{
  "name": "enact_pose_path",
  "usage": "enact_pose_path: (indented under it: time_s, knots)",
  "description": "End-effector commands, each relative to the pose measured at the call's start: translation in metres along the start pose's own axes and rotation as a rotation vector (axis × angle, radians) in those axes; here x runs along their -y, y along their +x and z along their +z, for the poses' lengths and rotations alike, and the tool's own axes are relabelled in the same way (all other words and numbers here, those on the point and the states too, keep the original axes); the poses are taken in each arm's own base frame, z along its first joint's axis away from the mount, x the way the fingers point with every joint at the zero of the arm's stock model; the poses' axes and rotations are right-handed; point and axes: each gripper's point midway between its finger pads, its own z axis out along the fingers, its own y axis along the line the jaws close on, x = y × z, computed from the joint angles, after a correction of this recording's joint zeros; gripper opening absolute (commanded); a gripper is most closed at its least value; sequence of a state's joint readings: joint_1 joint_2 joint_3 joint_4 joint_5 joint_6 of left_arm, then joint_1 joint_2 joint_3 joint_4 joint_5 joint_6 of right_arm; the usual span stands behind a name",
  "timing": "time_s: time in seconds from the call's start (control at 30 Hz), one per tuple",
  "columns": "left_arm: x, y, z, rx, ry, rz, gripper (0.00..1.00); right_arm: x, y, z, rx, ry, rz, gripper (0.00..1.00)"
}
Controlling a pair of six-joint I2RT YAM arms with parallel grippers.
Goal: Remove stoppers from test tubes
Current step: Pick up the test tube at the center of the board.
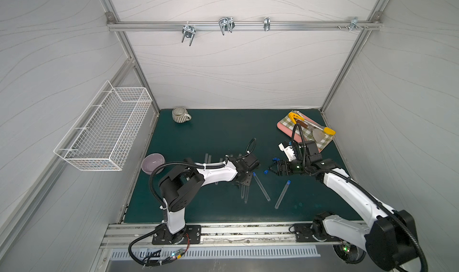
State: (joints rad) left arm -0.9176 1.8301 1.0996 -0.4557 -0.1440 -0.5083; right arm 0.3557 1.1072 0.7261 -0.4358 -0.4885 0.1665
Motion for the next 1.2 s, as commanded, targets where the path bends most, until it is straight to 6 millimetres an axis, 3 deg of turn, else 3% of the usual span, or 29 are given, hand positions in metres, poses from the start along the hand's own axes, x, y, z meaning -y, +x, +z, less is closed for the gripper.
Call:
enact_pose_path:
  time_s: [0.0,0.3,0.6,0.73,0.93,1.17]
  knots:
    - [0.000,-0.002,-0.001,-0.011,-0.018,0.004,0.35,-0.003,0.003,-0.005,-0.001,-0.013,-0.014,0.89]
    - [-0.009,0.007,0.002,-0.039,-0.061,0.044,0.26,-0.002,0.001,-0.007,0.005,-0.008,-0.013,0.89]
    - [-0.007,0.001,-0.009,-0.017,-0.043,0.052,0.09,-0.002,0.001,-0.007,0.000,-0.010,-0.009,0.89]
    - [-0.006,-0.009,-0.028,0.026,-0.026,0.051,0.09,-0.004,0.003,-0.006,-0.009,-0.025,-0.003,0.88]
    - [-0.005,-0.025,-0.074,0.153,0.035,0.096,0.09,-0.012,0.005,-0.002,-0.034,-0.087,0.017,0.88]
    - [-0.002,-0.012,-0.112,0.269,0.150,0.250,0.09,-0.042,0.003,0.002,-0.062,-0.279,0.035,0.88]
